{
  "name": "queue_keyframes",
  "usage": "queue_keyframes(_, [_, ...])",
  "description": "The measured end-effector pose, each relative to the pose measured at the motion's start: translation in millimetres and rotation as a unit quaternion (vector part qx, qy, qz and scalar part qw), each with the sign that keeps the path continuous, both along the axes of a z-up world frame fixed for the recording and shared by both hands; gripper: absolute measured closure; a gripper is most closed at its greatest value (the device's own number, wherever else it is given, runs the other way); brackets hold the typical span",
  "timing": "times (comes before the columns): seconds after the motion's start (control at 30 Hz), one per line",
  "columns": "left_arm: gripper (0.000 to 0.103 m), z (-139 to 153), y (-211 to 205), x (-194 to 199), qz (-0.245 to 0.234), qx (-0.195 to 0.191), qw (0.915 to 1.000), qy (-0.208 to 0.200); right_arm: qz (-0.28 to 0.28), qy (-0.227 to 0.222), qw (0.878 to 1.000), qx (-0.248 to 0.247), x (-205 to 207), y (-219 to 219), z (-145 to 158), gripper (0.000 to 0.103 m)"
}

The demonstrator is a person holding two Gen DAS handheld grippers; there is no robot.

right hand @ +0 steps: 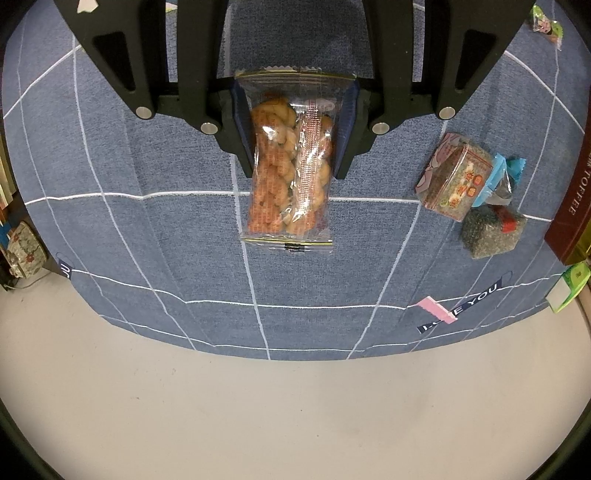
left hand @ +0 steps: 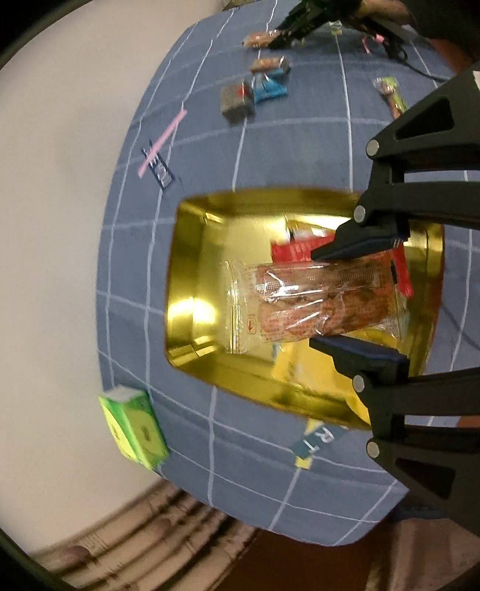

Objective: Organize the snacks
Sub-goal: 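Carry the cookie bag into the tin and release it with the left gripper, then carry the peanut snack bag over the tin with the right gripper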

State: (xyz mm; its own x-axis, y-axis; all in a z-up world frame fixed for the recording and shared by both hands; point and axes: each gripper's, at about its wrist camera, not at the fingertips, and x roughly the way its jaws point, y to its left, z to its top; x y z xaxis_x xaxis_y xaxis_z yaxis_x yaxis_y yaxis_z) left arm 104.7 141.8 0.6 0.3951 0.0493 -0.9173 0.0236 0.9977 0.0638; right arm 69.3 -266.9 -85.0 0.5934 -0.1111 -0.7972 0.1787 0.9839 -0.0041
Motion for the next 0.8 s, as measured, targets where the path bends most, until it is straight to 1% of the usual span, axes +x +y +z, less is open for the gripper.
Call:
queue_keyframes(0.2, [0.063,-11,21,-5,0.012,0.012,0.9998,0.012,0.000,0.000,1.000,0.000,0,0,0,0.066])
queue_keyframes(0.33, [0.063,-16,32,-4,0.011,0.013,0.9996,0.022,0.000,0.000,1.000,0.000,0,0,0,0.066])
queue_keyframes(0.53, [0.063,-22,39,-3,0.004,0.026,0.9992,0.030,0.001,0.000,1.000,-0.001,0,0,0,0.066])
queue_keyframes(0.67, [0.063,-28,41,-5,0.001,0.030,0.9988,0.039,0.001,0.000,1.000,-0.001,0,1,0,0.066])
queue_keyframes(0.8, [0.063,-32,44,-8,0.000,0.030,0.9987,0.041,0.000,0.000,1.000,0.001,0,0,0,0.065])
